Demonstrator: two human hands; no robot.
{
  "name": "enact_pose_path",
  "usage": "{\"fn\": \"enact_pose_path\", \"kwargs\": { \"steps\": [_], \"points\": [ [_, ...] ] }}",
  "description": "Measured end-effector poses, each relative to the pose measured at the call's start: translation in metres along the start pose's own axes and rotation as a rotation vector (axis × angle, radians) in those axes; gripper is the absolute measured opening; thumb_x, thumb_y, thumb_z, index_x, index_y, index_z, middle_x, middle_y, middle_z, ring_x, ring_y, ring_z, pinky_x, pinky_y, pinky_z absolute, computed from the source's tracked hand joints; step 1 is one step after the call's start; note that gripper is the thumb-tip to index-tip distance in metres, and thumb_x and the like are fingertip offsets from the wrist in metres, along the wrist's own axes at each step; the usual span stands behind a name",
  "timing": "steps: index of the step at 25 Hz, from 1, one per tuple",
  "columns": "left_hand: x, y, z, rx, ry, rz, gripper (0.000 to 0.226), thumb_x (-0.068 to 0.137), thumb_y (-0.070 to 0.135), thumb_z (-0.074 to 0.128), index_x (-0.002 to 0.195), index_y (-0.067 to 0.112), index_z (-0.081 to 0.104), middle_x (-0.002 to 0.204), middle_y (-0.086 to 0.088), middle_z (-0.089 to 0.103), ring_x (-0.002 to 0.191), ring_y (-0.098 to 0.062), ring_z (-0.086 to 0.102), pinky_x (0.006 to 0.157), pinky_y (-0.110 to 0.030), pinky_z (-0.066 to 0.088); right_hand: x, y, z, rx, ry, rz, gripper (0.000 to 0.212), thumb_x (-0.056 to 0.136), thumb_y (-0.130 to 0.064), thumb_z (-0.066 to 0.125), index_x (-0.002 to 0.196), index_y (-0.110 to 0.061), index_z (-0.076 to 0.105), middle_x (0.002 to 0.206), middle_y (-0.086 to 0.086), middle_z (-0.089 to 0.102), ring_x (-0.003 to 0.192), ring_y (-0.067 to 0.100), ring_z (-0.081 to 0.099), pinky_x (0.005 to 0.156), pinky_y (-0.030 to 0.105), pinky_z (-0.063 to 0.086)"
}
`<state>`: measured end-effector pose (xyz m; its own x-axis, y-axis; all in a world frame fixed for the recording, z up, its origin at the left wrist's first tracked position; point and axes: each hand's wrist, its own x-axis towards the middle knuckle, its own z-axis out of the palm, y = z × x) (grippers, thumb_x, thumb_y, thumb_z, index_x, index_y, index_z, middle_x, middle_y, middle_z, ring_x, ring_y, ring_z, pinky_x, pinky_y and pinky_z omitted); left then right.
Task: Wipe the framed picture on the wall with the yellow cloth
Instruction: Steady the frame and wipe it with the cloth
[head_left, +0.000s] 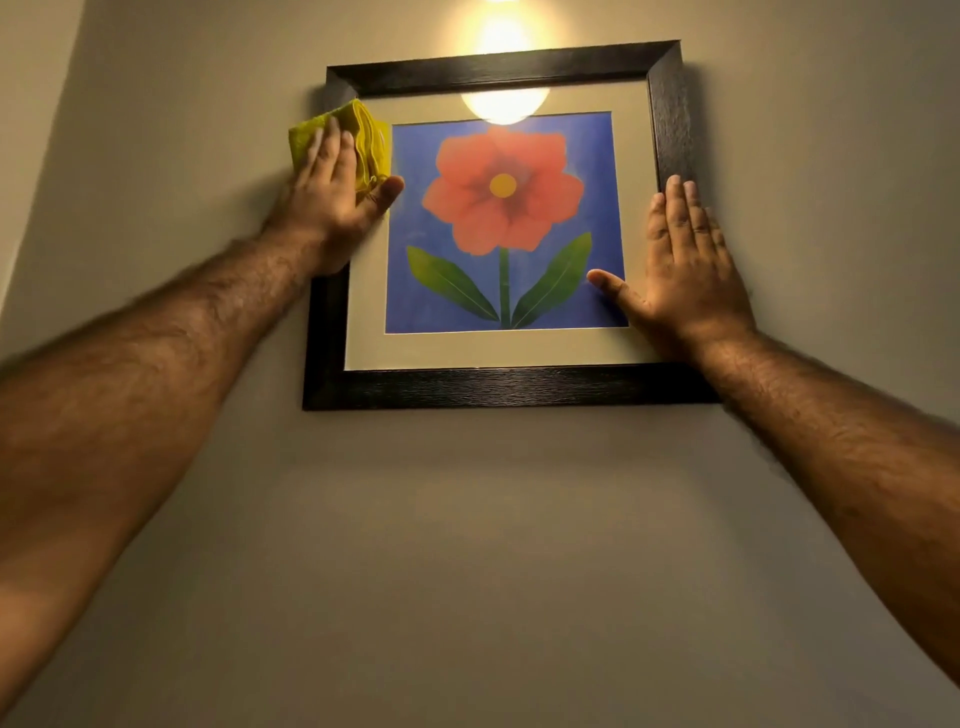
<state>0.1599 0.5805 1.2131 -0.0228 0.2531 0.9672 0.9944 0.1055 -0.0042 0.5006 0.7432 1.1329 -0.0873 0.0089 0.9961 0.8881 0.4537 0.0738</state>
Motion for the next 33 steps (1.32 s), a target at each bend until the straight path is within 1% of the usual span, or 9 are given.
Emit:
{"fn": "enact_pose_path", "kwargs": {
  "steps": [6, 11, 14, 18, 22, 25, 29, 31, 33],
  "points": [
    [-0.115, -0.008, 0.032, 0.001, 0.011, 0.061, 0.110, 0.083, 0.086, 0.002, 0.162, 0.009, 0.001, 0.172, -0.009, -0.008, 0.159, -0.022, -0.008, 0.130, -0.039, 0.000, 0.001, -0.001, 0.000, 0.011, 0.005, -0.005, 0.114, 0.087, -0.082, 0.023, 0.161, 0.003, 0.009, 0.172, 0.021, 0.003, 0.161, 0.031, 0.002, 0.131, 0.045, 0.006],
    [-0.194, -0.016, 0.052, 0.033, -0.035, 0.122, 0.098, 0.090, 0.081, 0.011, 0.162, 0.015, -0.002, 0.172, -0.003, -0.011, 0.159, -0.015, -0.012, 0.129, -0.040, 0.003, -0.001, -0.001, -0.001, 0.007, -0.003, -0.004, 0.111, 0.089, -0.080, 0.026, 0.161, 0.002, 0.008, 0.172, 0.020, 0.001, 0.161, 0.031, 0.001, 0.131, 0.045, 0.006],
    [-0.166, -0.017, 0.046, 0.060, -0.015, 0.143, 0.103, 0.088, 0.083, 0.008, 0.162, 0.011, 0.000, 0.172, -0.007, -0.008, 0.159, -0.018, -0.009, 0.130, -0.040, 0.003, -0.002, -0.001, -0.001, 0.007, -0.003, -0.001, 0.111, 0.088, -0.080, 0.026, 0.161, 0.002, 0.008, 0.172, 0.020, 0.001, 0.161, 0.031, 0.000, 0.131, 0.044, 0.005],
    [-0.071, -0.010, 0.021, 0.016, 0.017, 0.080, 0.116, 0.079, 0.091, 0.002, 0.162, 0.009, 0.002, 0.172, -0.009, -0.006, 0.160, -0.022, -0.006, 0.130, -0.040, 0.001, -0.001, -0.001, 0.000, 0.011, 0.007, -0.004, 0.111, 0.088, -0.081, 0.025, 0.161, 0.002, 0.009, 0.172, 0.020, 0.001, 0.161, 0.031, 0.001, 0.131, 0.045, 0.006],
    [-0.024, -0.009, 0.011, 0.030, 0.016, 0.065, 0.112, 0.082, 0.089, 0.009, 0.162, 0.011, -0.001, 0.172, -0.007, -0.008, 0.159, -0.021, -0.008, 0.130, -0.043, 0.001, -0.001, 0.000, 0.002, -0.003, 0.012, 0.000, 0.112, 0.088, -0.081, 0.025, 0.161, 0.002, 0.008, 0.172, 0.019, 0.001, 0.161, 0.030, 0.000, 0.131, 0.045, 0.006],
    [-0.043, -0.009, 0.016, 0.013, 0.029, 0.062, 0.112, 0.083, 0.089, 0.006, 0.161, 0.010, 0.001, 0.172, -0.008, -0.006, 0.159, -0.022, -0.006, 0.130, -0.042, 0.002, -0.001, 0.001, 0.002, 0.007, 0.012, -0.008, 0.112, 0.088, -0.083, 0.023, 0.161, 0.001, 0.007, 0.172, 0.019, 0.001, 0.161, 0.030, 0.000, 0.131, 0.045, 0.006],
    [-0.109, -0.008, 0.028, 0.046, 0.011, 0.096, 0.107, 0.087, 0.083, 0.005, 0.161, 0.007, 0.005, 0.172, -0.013, -0.004, 0.160, -0.025, -0.004, 0.130, -0.040, 0.003, -0.001, 0.001, 0.003, 0.021, 0.022, -0.015, 0.114, 0.087, -0.084, 0.021, 0.160, 0.003, 0.011, 0.171, 0.022, 0.004, 0.160, 0.033, 0.004, 0.130, 0.047, 0.009],
    [-0.124, -0.007, 0.029, 0.029, 0.012, 0.095, 0.096, 0.093, 0.074, 0.011, 0.161, 0.006, 0.010, 0.172, -0.013, 0.001, 0.160, -0.025, 0.000, 0.129, -0.039, 0.005, -0.001, 0.001, 0.002, 0.021, 0.026, -0.019, 0.114, 0.087, -0.084, 0.021, 0.160, 0.003, 0.011, 0.171, 0.022, 0.005, 0.160, 0.033, 0.004, 0.130, 0.047, 0.009],
    [-0.121, -0.003, 0.020, -0.065, 0.075, 0.073, 0.074, 0.102, 0.055, 0.027, 0.157, 0.005, 0.030, 0.169, -0.014, 0.019, 0.158, -0.028, 0.018, 0.128, -0.037, 0.016, -0.001, 0.001, 0.002, 0.021, 0.024, -0.018, 0.113, 0.088, -0.083, 0.022, 0.160, 0.003, 0.011, 0.171, 0.022, 0.004, 0.160, 0.033, 0.004, 0.130, 0.047, 0.009]
  ]
}}
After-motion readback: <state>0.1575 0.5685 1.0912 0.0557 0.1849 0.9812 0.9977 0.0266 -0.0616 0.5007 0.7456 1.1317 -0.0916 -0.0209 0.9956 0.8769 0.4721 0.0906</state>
